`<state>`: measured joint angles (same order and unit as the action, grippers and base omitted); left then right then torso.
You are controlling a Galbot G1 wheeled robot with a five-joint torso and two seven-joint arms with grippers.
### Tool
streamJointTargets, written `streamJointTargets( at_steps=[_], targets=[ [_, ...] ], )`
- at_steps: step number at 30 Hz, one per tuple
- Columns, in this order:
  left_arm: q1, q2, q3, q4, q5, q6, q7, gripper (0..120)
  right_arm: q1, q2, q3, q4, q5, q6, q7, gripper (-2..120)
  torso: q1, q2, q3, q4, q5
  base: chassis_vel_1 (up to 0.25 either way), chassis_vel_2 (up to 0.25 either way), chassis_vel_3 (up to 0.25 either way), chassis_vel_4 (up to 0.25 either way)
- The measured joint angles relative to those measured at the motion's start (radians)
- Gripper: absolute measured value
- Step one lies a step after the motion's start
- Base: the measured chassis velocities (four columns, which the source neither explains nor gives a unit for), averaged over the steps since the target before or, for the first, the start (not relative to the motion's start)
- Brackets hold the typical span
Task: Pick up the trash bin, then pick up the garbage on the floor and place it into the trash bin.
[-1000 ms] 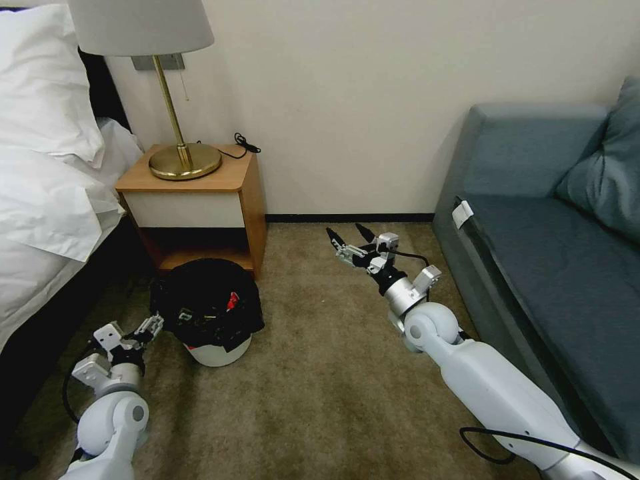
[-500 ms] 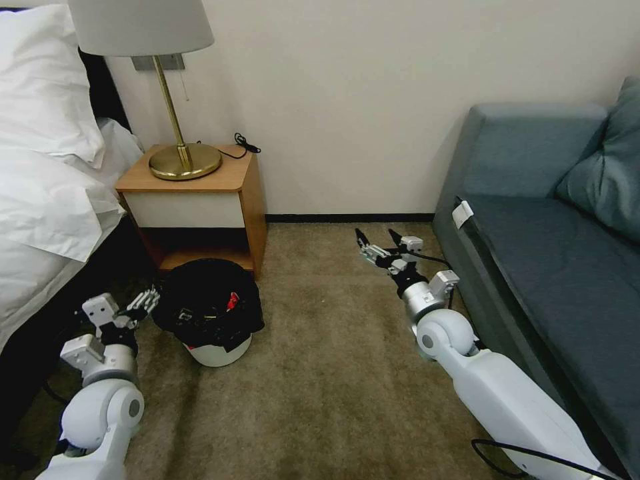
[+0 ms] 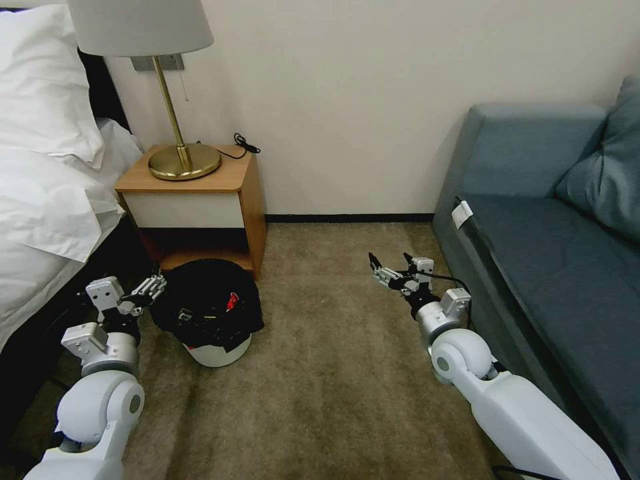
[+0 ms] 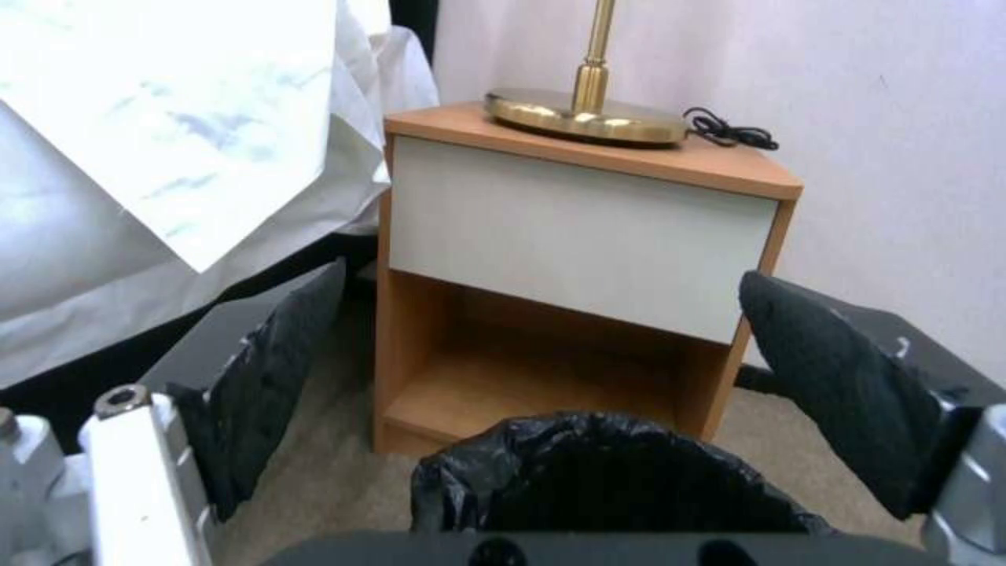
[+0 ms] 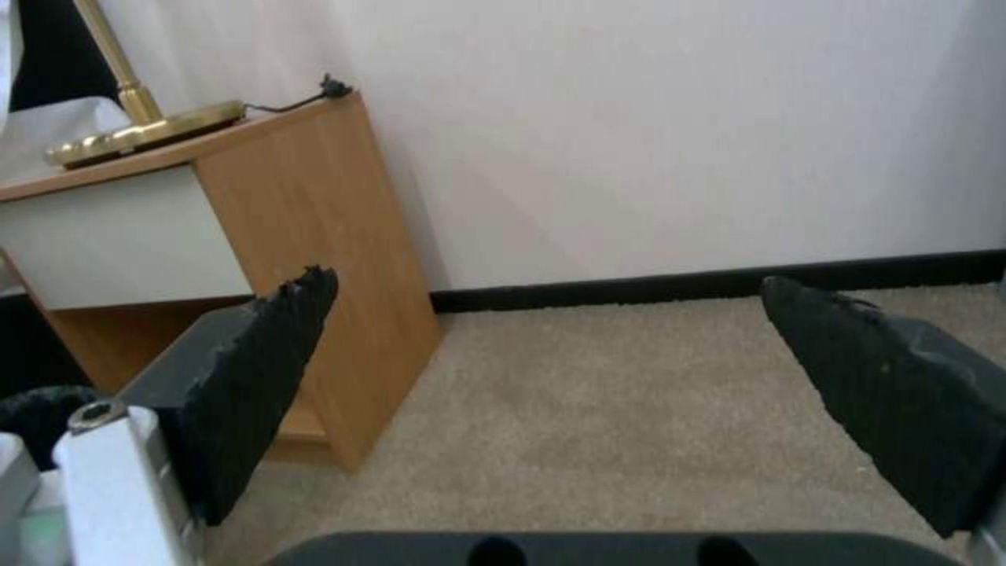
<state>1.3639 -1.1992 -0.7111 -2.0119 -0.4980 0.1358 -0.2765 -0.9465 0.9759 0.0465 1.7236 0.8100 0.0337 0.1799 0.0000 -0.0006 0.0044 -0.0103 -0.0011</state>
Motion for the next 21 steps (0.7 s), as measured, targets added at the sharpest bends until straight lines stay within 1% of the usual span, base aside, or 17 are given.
streamJointTargets(
  at_steps=[21],
  targets=[
    [0.0,-0.001,0.0,0.003,-0.003,0.0,0.001,100,0.003,0.001,-0.001,-0.002,0.003,0.001,-0.003,100,0.0,0.0,0.0,-0.0001,0.0,0.0,0.0,0.0,0.0]
  ],
)
